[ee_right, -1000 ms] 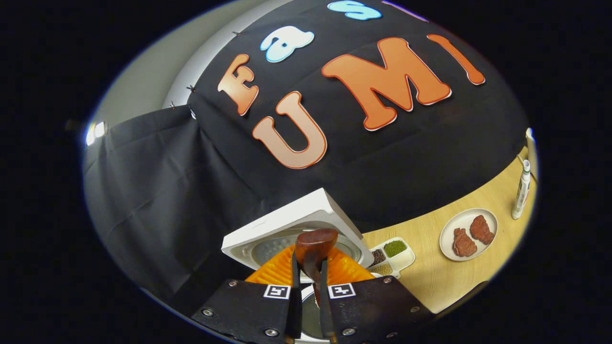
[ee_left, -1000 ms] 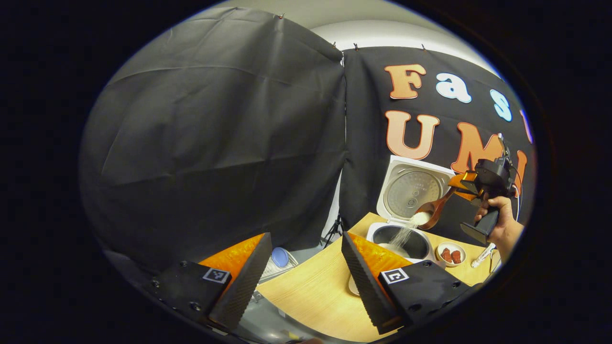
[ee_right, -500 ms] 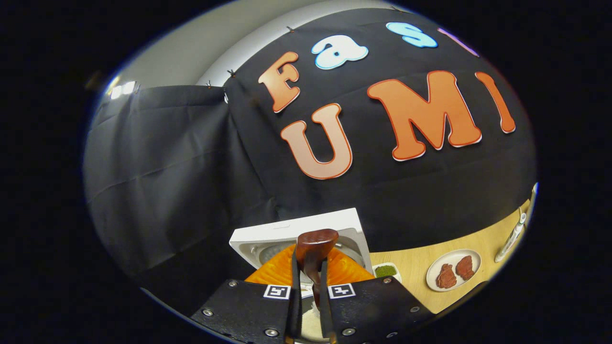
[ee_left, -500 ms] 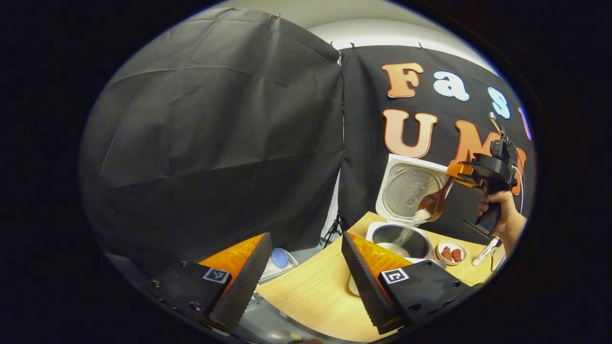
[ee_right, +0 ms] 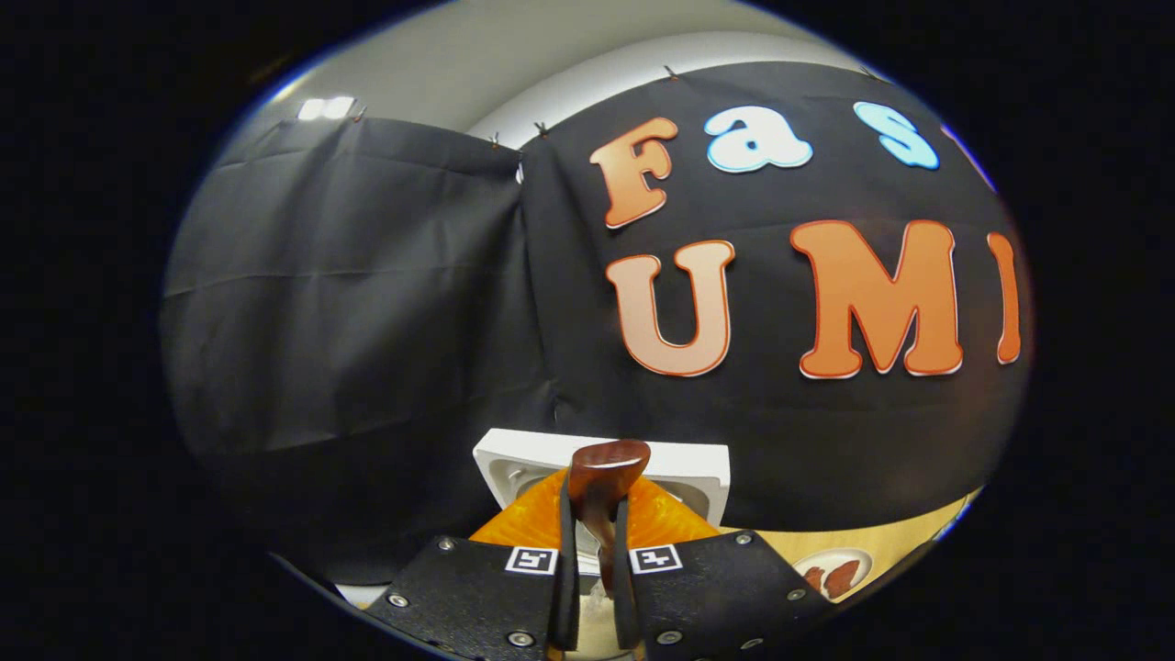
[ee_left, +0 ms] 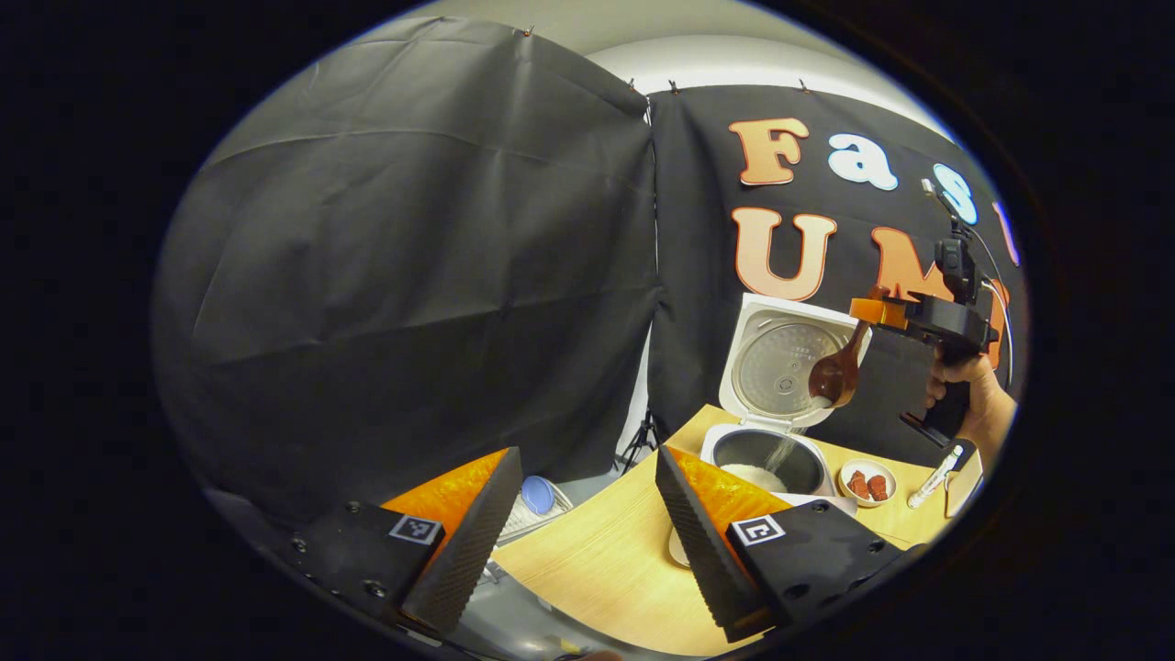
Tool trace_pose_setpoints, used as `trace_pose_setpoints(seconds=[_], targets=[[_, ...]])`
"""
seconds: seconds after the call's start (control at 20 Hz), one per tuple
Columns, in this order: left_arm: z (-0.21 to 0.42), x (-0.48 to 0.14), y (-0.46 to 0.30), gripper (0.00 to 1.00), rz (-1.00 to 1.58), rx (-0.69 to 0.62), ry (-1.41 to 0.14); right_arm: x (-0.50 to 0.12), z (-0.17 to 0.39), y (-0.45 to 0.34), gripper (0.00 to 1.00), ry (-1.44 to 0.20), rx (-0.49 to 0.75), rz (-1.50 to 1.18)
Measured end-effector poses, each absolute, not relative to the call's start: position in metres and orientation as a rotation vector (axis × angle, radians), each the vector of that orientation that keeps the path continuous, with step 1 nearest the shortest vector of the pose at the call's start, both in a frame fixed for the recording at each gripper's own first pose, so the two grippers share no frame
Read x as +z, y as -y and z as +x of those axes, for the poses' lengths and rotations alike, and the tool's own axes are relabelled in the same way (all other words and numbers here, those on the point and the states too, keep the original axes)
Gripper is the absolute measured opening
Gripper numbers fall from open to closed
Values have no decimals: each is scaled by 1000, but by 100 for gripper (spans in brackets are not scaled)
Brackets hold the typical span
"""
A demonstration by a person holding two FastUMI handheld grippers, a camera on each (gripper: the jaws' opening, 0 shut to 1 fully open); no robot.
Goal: Close the left gripper, press the button to open the rice cooker; take a wooden spoon from the chopstick holder with the right hand, scoop a spoonful of rice and pour it into the rice cooker, then put the wooden spoon back into the chopstick holder.
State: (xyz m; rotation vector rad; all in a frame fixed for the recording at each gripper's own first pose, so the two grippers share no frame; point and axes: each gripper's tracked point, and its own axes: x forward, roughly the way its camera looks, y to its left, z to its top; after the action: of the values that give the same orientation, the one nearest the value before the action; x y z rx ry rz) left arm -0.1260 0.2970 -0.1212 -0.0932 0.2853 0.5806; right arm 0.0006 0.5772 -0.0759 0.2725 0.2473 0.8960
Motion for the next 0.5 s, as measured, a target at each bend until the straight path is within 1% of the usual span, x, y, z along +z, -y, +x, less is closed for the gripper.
trace_pose_setpoints(seconds=[0.05,0.25,0.35,0.5], targets=[[-125,-120,-297,98,-91,580,-286,-72,-3,-578,14,-221,918,252],[-122,-117,-290,99,-74,571,-284,-61,-20,-577,14,-133,983,161],[-122,-115,-283,99,-63,562,-280,-58,-28,-574,14,-91,996,109],[-117,-110,-274,99,-45,543,-277,-55,-37,-553,14,-80,991,101]])
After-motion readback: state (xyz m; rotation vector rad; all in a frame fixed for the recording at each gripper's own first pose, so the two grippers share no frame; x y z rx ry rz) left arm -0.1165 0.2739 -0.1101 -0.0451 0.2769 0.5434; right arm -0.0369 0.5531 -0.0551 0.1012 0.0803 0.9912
